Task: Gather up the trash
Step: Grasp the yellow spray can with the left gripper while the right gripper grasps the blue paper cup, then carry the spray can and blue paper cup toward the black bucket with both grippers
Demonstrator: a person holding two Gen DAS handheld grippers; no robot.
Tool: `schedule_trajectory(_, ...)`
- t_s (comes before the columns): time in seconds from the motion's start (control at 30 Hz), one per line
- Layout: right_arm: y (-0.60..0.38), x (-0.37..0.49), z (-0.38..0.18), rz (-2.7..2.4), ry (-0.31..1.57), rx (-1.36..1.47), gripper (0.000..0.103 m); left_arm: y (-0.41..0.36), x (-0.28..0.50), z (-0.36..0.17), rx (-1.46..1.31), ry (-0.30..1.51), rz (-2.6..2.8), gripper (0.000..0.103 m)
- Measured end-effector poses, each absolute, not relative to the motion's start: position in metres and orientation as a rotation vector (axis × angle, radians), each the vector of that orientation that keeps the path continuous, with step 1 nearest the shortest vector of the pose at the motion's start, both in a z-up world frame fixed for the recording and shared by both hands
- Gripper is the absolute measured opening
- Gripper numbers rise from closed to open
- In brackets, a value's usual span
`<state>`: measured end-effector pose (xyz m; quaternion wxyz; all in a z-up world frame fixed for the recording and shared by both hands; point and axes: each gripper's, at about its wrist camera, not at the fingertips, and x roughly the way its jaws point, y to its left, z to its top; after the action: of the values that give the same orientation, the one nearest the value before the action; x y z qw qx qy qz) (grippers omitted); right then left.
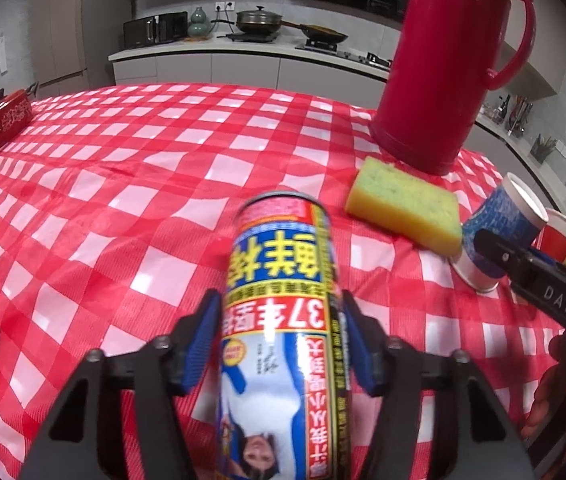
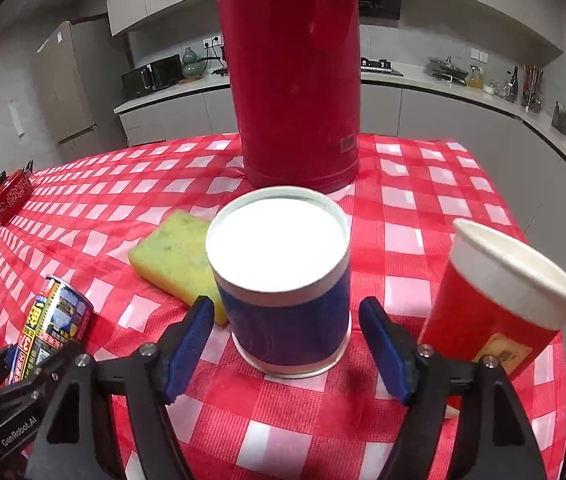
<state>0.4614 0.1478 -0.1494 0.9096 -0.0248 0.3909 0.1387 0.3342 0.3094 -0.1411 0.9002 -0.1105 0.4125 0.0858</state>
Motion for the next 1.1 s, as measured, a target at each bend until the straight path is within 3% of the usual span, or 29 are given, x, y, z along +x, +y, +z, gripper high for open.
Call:
schedule_trajectory(0.07,0.148,0.463,-0.151,0.275,0.805,-0.057,0.073,0.312,0.337,-0.141,-0.242,0.848,0.177,0.055)
schedule_trajectory(0.1,0.148,0.464,-0.151,0.283,0.809,-0.053,0.065,0.313,0.338,-0.141,-0.249,0.845,0.170,0.055)
schedule_trajectory(0.23,0.148,0.461,-0.150,0.302,0.805,-0.061,0.061,0.311,0.337,-0.138,-0.228,0.827,0.169,0.054)
schedule_trajectory(0.57,0.157,0.427,-0.139,0.356,0.738,-0.182,0.060,0.304,0.325,-0.129,-0.185,0.798,0.182,0.054)
schedule_trajectory(1.1,0.104,0.396,-0.113,0.343,0.699,-0.142,0.060,0.273,0.302,-0.110,-0.155,0.775,0.169,0.054)
